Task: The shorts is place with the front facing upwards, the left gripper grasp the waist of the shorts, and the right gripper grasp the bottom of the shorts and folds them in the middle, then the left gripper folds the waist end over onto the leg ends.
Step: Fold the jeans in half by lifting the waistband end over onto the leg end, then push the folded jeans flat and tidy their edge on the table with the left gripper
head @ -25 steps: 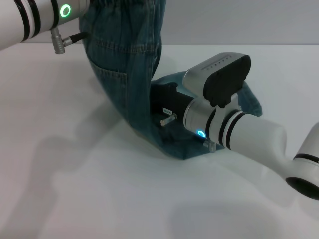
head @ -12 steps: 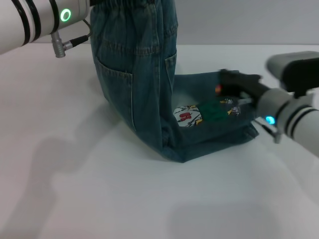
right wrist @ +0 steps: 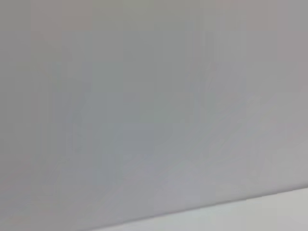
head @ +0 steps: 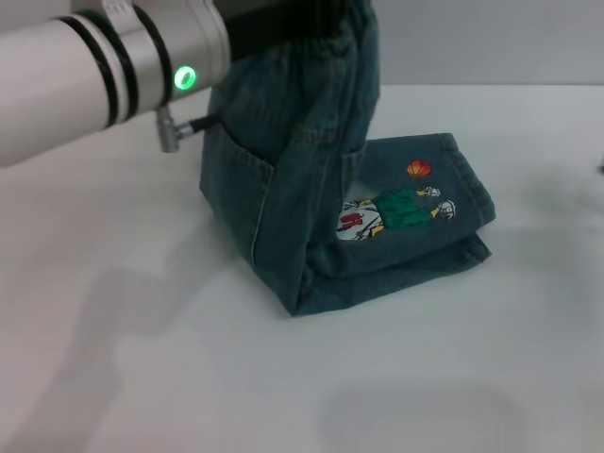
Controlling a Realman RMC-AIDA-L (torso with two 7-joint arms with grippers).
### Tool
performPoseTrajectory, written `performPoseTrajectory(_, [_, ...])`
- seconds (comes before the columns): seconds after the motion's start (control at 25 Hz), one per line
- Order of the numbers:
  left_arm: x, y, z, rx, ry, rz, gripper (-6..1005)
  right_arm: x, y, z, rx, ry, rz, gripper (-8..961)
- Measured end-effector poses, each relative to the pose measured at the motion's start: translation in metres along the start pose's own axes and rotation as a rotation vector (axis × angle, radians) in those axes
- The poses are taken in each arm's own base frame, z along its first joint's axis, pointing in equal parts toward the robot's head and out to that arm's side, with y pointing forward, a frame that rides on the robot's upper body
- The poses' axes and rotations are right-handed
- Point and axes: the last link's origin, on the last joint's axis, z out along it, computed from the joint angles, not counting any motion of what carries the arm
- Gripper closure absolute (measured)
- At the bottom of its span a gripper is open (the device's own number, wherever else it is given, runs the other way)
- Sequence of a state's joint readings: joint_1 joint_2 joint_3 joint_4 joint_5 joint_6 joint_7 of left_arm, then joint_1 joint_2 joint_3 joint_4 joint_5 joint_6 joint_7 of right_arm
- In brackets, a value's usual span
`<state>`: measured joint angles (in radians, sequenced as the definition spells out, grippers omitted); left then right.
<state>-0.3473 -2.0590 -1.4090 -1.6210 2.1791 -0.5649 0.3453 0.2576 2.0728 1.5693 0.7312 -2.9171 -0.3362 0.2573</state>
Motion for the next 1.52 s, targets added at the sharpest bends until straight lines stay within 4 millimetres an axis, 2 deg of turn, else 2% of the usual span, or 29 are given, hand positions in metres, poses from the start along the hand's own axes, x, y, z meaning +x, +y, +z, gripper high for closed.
performPoseTrajectory(0.16, [-0.004, 0.005, 0.004, -0.020, -0.008, -0.001, 880, -0.003, -0.030, -0.021, 0.083, -0.044, 0.007, 953])
performPoseTrajectory(0.32, [-0.013, 0.011, 0.009, -0.041, -0.021, -0.015, 877, -0.002, -0.042, -0.029, 0.114, -0.053, 0.016, 953])
performPoseTrajectory(0.4, [-0.022, 0.017, 0.015, -0.052, -0.026, -0.022, 875, -0.002, -0.042, -0.030, 0.114, -0.051, 0.010, 953])
performPoseTrajectory(0.56, [-0.023, 0.020, 0.018, -0.058, -0.027, -0.020, 871, -0.003, -0.039, -0.028, 0.105, -0.050, 0.000, 953])
performPoseTrajectory(0.6, [-0.033, 0.031, 0.029, -0.084, -0.031, 0.001, 870, -0.003, -0.038, -0.027, 0.103, -0.049, -0.001, 953])
performPoseTrajectory(0.8, [-0.042, 0.041, 0.039, -0.106, -0.041, 0.043, 865, -0.002, -0.032, -0.025, 0.082, -0.041, -0.013, 953])
performPoseTrajectory(0.84, [-0.050, 0.052, 0.051, -0.126, -0.049, 0.079, 864, -0.001, -0.030, -0.025, 0.075, -0.039, -0.017, 954])
performPoseTrajectory(1.0, [-0.055, 0.058, 0.062, -0.140, -0.069, 0.105, 860, 0.000, -0.026, -0.025, 0.062, -0.033, -0.023, 954])
performPoseTrajectory(1.32, [-0.057, 0.059, 0.062, -0.142, -0.067, 0.094, 656, 0.001, -0.024, -0.029, 0.052, -0.051, -0.046, 954])
performPoseTrajectory(1.52, [-0.065, 0.037, 0.054, -0.062, -0.033, 0.079, 440, 0.000, -0.011, -0.038, -0.003, -0.130, -0.085, 954])
